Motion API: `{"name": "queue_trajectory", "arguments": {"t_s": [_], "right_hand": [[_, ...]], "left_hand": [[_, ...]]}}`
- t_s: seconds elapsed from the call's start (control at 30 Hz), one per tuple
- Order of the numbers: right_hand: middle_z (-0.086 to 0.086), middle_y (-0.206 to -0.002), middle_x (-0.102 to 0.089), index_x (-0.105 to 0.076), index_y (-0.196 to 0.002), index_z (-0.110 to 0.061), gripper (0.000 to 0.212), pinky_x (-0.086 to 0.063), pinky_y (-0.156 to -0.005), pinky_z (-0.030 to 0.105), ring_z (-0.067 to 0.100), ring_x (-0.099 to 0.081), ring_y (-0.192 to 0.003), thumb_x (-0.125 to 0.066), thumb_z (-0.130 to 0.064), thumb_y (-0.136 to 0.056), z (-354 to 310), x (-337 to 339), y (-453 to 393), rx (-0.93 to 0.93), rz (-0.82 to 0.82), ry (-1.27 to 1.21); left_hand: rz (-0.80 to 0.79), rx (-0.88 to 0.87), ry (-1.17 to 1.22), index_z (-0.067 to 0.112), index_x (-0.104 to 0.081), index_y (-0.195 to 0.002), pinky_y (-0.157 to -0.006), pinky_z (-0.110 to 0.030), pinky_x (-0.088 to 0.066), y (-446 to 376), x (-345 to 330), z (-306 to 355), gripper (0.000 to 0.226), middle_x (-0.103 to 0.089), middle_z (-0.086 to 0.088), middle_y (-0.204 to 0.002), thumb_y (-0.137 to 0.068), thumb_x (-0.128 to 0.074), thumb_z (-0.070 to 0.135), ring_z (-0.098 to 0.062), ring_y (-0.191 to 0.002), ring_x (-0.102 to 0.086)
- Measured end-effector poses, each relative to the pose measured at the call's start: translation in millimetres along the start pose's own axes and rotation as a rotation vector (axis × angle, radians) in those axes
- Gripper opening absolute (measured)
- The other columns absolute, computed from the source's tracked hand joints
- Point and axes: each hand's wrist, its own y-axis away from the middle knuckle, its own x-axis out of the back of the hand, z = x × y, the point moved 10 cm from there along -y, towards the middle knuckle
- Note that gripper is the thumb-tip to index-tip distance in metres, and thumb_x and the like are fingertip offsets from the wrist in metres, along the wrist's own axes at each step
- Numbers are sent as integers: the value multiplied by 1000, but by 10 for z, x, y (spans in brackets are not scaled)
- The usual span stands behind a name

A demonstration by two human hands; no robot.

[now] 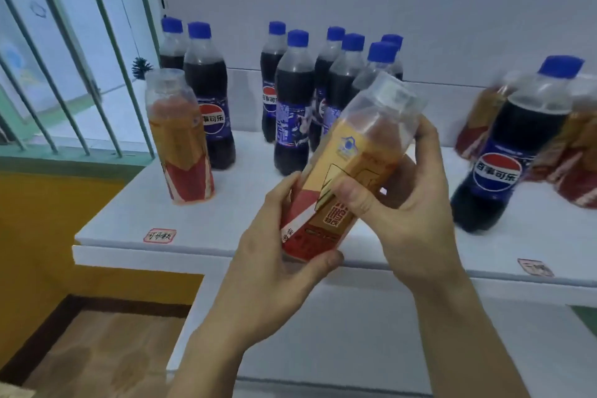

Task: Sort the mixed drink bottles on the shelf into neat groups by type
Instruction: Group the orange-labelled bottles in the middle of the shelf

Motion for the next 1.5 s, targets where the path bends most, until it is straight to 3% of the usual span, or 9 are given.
{"name": "queue_trajectory", "arguments": {"t_s": [0.23,0.47,0.6,0.73,0.87,1.0,1.13,1.33,1.5], "right_hand": [[1,-111,-68,-48,-137,-20,54,-56,-75,32,17,-68,-97,-66,-45,-92,-162,1269,250,-47,249,-21],[-4,-102,-66,-53,-122,-20,60,-54,-75,32,16,-64,-91,-72,-62,-84,-581,2713,397,34,367,17],[-7,-103,-71,-60,-119,-15,36,-54,-76,20,7,-69,-92,-72,-35,-91,-852,3374,55,73,226,264],[-1,-106,-68,-69,-113,-22,37,-50,-66,14,3,-65,-86,-77,-44,-85,-882,3784,-419,80,51,684],[-6,-105,-62,-54,-132,-27,56,-55,-74,24,5,-64,-86,-80,-43,-85,-616,3947,-815,68,3,804],[-9,-103,-57,-45,-140,-33,57,-48,-86,36,15,-55,-100,-70,-44,-90,-426,3861,-1114,164,-126,1074],[-11,-85,-51,-49,-135,-35,50,-31,-83,41,25,-45,-115,-62,-57,-91,-368,3900,-1335,197,-149,1311],[-5,-125,-61,-50,-140,-36,48,-35,-94,41,22,-45,-124,-61,-48,-95,-309,4151,-1310,201,-86,1101],[-2,-114,-59,-54,-127,-15,41,-51,-92,41,15,-56,-107,-67,-24,-89,-198,4742,-944,334,272,736]], "left_hand": [[-178,-111,-14,57,-20,-149,-95,-20,-49,-33,-1077,423,86,-42,38,-141,-79,-70,68,8,-128,-49],[-359,-134,196,45,-19,-155,-107,-38,-48,-125,-2586,1154,81,-44,20,-151,-89,-65,56,-8,-135,-50],[-344,-48,355,43,-31,-150,-102,-27,-52,-489,-3304,1404,75,-54,27,-138,-87,-72,41,-2,-128,-56],[-256,-75,174,51,-31,-147,-91,-12,-49,-1061,-3716,1456,84,-57,39,-126,-81,-81,37,16,-117,-53],[-165,7,110,40,-50,-136,-92,-35,-57,-1549,-3880,1241,75,-69,19,-117,-73,-88,27,-1,-107,-65],[-40,64,43,35,-54,-122,-68,-5,-50,-1812,-3923,1099,64,-68,19,-109,-73,-89,12,15,-95,-62],[18,122,4,31,-48,-129,-72,-3,-46,-1891,-3938,964,69,-64,20,-112,-76,-86,9,17,-98,-59],[23,177,-26,24,-48,-137,-80,-12,-47,-1875,-4048,836,69,-59,27,-107,-81,-85,15,9,-101,-59],[16,192,-85,25,-46,-145,-88,-16,-47,-1858,-4089,786,74,-60,19,-121,-82,-85,22,-3,-109,-60]]}}
